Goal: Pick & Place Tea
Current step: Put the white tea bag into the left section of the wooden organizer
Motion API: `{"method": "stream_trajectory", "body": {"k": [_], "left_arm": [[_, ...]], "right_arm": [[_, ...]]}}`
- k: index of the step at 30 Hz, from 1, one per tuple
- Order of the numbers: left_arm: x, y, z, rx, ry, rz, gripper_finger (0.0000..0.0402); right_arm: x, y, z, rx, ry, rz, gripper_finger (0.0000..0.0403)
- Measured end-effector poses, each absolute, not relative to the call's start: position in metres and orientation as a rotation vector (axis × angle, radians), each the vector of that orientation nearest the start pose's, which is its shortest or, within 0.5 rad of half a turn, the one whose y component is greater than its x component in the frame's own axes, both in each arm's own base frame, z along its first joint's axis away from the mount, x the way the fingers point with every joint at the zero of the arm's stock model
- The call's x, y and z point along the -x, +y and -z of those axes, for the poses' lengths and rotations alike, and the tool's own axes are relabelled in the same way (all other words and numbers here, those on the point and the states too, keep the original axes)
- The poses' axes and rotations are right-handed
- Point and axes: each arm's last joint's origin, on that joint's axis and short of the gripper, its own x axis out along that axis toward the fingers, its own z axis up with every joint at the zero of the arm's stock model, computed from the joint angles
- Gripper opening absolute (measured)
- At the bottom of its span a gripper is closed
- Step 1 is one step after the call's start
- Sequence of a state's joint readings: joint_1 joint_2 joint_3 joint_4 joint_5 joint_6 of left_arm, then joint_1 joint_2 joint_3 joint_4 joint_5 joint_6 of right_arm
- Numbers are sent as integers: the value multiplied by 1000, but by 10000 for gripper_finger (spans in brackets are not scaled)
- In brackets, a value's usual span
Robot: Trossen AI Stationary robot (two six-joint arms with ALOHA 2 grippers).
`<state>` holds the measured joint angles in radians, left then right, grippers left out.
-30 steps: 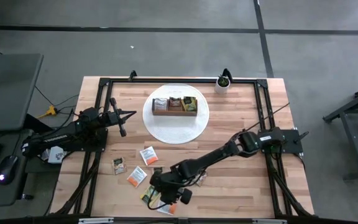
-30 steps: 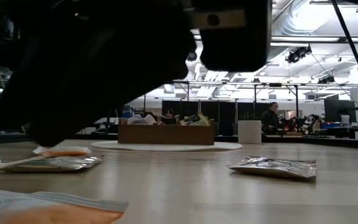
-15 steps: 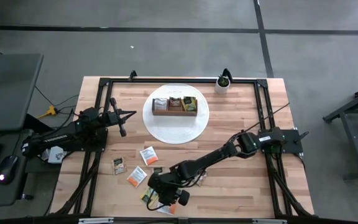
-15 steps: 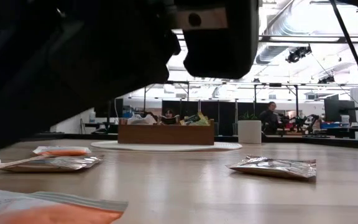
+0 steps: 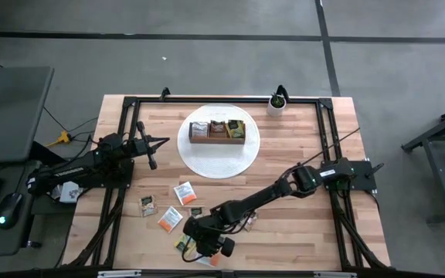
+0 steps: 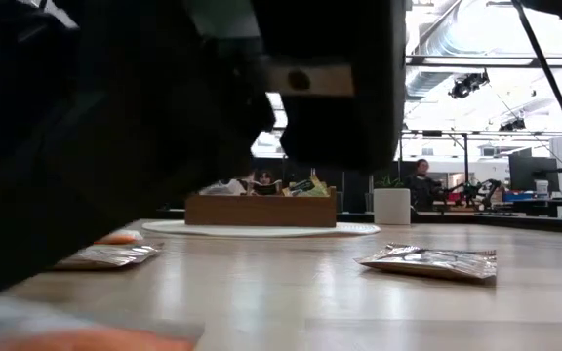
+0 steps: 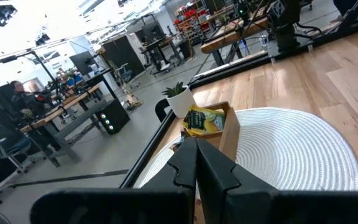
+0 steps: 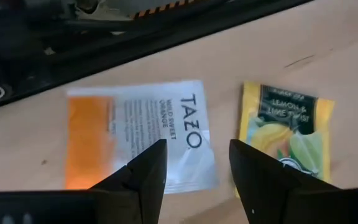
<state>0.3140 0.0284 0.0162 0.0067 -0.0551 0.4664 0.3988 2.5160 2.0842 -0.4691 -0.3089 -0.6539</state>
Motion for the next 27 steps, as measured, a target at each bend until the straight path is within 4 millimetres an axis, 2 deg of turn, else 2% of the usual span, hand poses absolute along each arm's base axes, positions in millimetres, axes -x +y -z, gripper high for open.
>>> {"method": "stream_trajectory", "body": {"k": [16,27], "left_arm": [[-93,32,-167,-460,91,-360,1],[-93,32,-167,-460,92,-360,1]], "right_arm": [[-496,212,-113,466,784,-935,165],[-496,211,-107,402,843,-883,105]]}}
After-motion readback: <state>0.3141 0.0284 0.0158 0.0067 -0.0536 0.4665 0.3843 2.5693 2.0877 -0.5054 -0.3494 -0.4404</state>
